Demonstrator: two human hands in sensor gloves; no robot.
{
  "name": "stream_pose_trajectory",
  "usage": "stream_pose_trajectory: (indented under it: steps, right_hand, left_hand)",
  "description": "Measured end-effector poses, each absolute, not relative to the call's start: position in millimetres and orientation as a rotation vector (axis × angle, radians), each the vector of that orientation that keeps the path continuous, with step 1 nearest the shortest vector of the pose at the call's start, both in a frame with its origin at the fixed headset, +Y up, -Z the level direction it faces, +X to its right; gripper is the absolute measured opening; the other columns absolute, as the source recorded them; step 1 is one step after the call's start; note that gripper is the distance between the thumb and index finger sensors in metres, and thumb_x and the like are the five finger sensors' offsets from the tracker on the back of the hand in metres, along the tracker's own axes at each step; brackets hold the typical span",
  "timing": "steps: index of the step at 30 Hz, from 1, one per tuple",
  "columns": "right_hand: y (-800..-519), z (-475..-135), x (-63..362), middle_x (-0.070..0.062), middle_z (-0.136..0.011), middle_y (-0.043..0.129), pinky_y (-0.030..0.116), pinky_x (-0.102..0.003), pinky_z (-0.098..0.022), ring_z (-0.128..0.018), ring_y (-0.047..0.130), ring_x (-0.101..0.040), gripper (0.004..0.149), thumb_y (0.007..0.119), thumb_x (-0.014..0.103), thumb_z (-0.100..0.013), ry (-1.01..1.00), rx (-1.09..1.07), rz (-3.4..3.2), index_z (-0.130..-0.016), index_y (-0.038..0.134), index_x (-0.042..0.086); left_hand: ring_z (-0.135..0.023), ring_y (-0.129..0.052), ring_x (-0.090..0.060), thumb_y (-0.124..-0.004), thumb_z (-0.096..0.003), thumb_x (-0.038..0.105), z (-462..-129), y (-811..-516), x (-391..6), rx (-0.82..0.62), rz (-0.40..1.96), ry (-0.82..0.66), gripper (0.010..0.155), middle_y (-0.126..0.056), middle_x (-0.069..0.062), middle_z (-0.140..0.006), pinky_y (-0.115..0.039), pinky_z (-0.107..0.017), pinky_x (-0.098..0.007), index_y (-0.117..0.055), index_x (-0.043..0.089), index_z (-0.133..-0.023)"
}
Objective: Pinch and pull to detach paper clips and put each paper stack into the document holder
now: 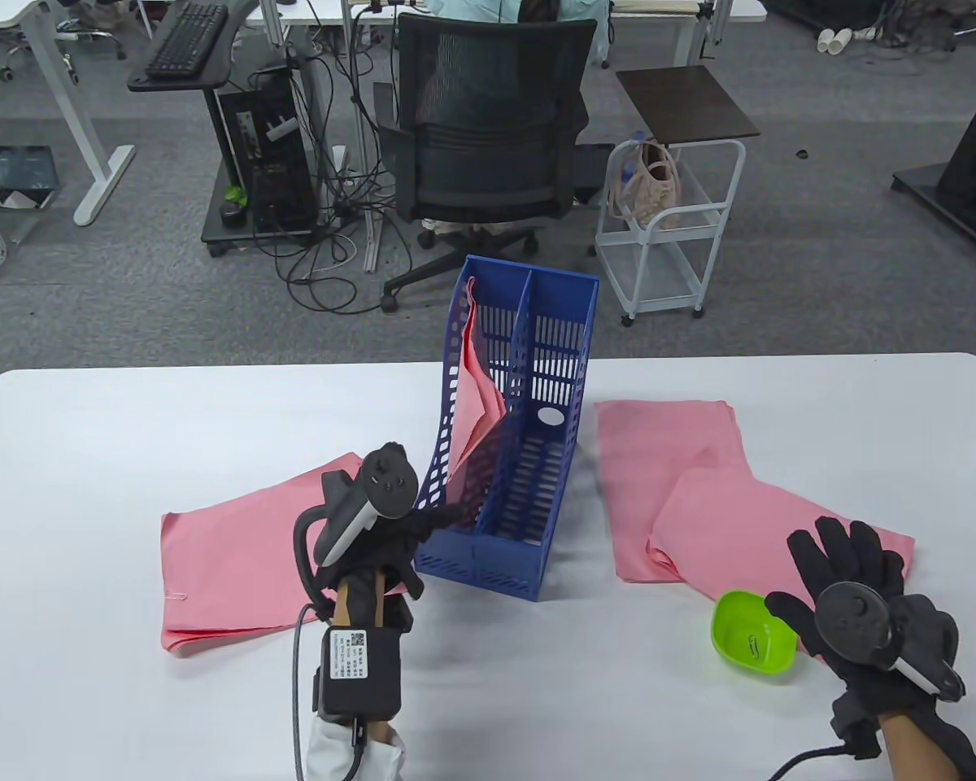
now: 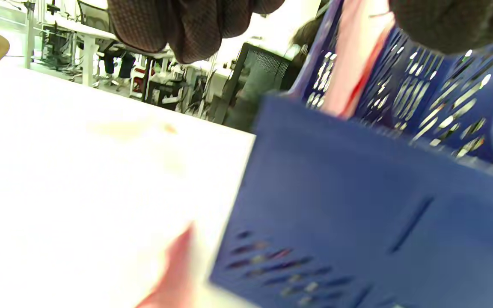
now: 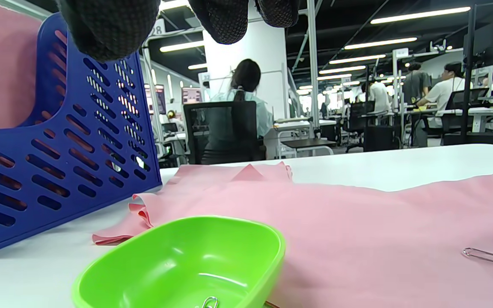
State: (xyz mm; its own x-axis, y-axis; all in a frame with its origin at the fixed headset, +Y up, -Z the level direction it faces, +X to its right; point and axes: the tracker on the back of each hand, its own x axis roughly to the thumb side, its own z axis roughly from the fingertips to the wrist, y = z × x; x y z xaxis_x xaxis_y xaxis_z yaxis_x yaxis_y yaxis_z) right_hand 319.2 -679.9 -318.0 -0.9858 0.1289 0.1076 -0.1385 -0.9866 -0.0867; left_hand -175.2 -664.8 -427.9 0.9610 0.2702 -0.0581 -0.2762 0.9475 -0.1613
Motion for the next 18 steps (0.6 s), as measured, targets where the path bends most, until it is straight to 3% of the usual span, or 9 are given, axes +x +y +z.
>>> stream_pose_trajectory:
  steps: [5, 9, 15, 18]
  right_hand:
    - [-683.7, -320.2, 316.3, -0.028, -0.124, 0.021, 0.02, -0.07, -0.08, -0.109, 0.014, -0.058, 0.078, 0.061, 0.052, -0.055, -0.107, 0.162, 3.022, -0.118, 0.035, 0.014]
    - [-685.7, -320.9, 315.5, -0.028, -0.124, 0.021, 0.02, -0.069, -0.08, -0.109, 0.013, -0.058, 0.078, 0.061, 0.052, -0.055, -0.092, 0.162, 3.03, -0.118, 0.035, 0.014]
    - [-686.0, -320.1, 314.8, -0.028, -0.124, 0.021, 0.02, -0.069, -0.08, -0.109, 0.013, -0.059, 0.078, 0.061, 0.052, -0.055, -0.075, 0.161, 3.037, -0.118, 0.035, 0.014]
    - [-686.4, -320.3, 314.6, -0.028, -0.124, 0.02, 0.02, -0.069, -0.08, -0.109, 0.012, -0.059, 0.077, 0.061, 0.052, -0.055, -0.071, 0.162, 3.039, -0.118, 0.035, 0.014]
  left_hand:
    - [-0.112, -0.057, -0.048, -0.076, -0.0384, 0.059, -426.6, -694.9, -196.7, -0.366, 0.193, 0.078, 0.109, -0.036, -0.027, -0.122, -0.057, -0.079, -0.061, -0.026, 0.009, -0.121]
    - [-0.111, -0.059, -0.047, -0.078, -0.0443, 0.049, -425.6, -721.6, -208.6, -0.506, 0.144, 0.095, 0.098, -0.034, -0.028, -0.122, -0.057, -0.079, -0.06, -0.029, 0.012, -0.12]
    - [-0.11, -0.058, -0.045, -0.063, -0.0571, 0.035, -422.7, -753.3, -219.0, -0.593, 0.143, 0.175, 0.072, -0.035, -0.025, -0.121, -0.057, -0.079, -0.058, -0.03, 0.016, -0.119]
    - [-0.106, -0.062, -0.042, -0.058, -0.059, 0.034, -421.5, -755.4, -219.4, -0.547, 0.088, 0.263, 0.067, -0.053, -0.02, -0.117, -0.057, -0.077, -0.055, -0.035, 0.012, -0.118]
